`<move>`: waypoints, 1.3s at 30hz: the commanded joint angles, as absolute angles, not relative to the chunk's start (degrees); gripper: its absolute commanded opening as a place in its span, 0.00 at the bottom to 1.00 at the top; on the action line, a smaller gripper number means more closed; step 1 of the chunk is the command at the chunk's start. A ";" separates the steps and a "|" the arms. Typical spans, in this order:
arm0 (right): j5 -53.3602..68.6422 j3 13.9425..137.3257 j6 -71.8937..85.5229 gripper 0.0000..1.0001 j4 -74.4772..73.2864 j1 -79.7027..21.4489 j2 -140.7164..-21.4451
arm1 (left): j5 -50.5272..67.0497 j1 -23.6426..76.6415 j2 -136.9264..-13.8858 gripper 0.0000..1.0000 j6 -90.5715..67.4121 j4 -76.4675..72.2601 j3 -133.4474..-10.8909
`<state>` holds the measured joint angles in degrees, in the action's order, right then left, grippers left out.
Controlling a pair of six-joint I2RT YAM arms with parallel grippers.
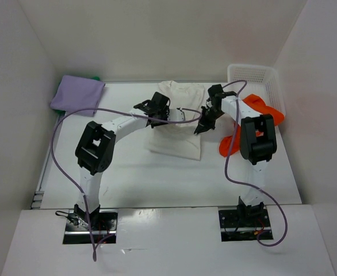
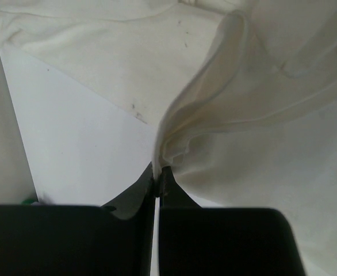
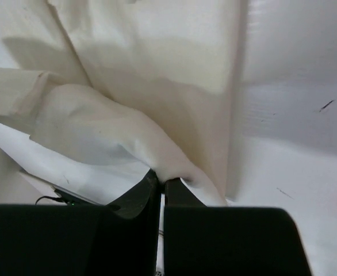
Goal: Fold and stack the t-shirts
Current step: Fold the folded rectangular tshirt in 1/3 of the way, then grab one side of the 2/3 rectangular tshirt with both arms
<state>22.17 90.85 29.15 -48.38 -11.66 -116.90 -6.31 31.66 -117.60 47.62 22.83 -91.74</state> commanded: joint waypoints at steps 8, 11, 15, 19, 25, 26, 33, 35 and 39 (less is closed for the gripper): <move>26.80 95.45 26.81 0.39 -46.24 -8.17 -122.08 | -7.03 31.11 -122.69 0.15 45.88 19.07 -95.71; 27.51 96.06 26.81 0.45 -44.30 -7.04 -122.08 | -8.96 31.11 -123.83 0.27 44.82 17.94 -95.19; 24.09 94.67 26.81 0.45 -39.74 -7.03 -114.72 | -15.10 30.50 -124.37 0.38 40.70 16.61 -95.80; 19.96 85.20 25.75 0.38 -37.44 -7.73 -106.01 | -18.54 28.66 -124.98 0.51 36.22 17.23 -97.91; 18.11 76.57 27.06 0.36 -38.14 -9.40 -101.17 | -18.12 27.42 -119.12 0.72 38.12 20.65 -99.76; 18.11 75.68 27.07 0.36 -38.14 -9.40 -100.64 | -14.54 27.42 -117.18 0.76 40.41 22.31 -98.19; 19.78 65.24 31.01 0.60 -39.64 -13.71 -97.74 | -4.75 33.83 -104.42 0.84 54.58 35.50 -77.47; 20.56 63.20 32.25 0.62 -37.62 -14.23 -97.12 | -4.22 35.84 -103.80 0.84 54.58 34.38 -73.93; 21.09 60.12 34.62 0.62 -36.04 -14.24 -96.59 | -4.22 39.54 -101.60 0.87 53.17 28.32 -68.12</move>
<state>20.53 60.95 32.10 -38.87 -14.22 -99.59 -6.59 38.24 -102.63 52.16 29.58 -70.46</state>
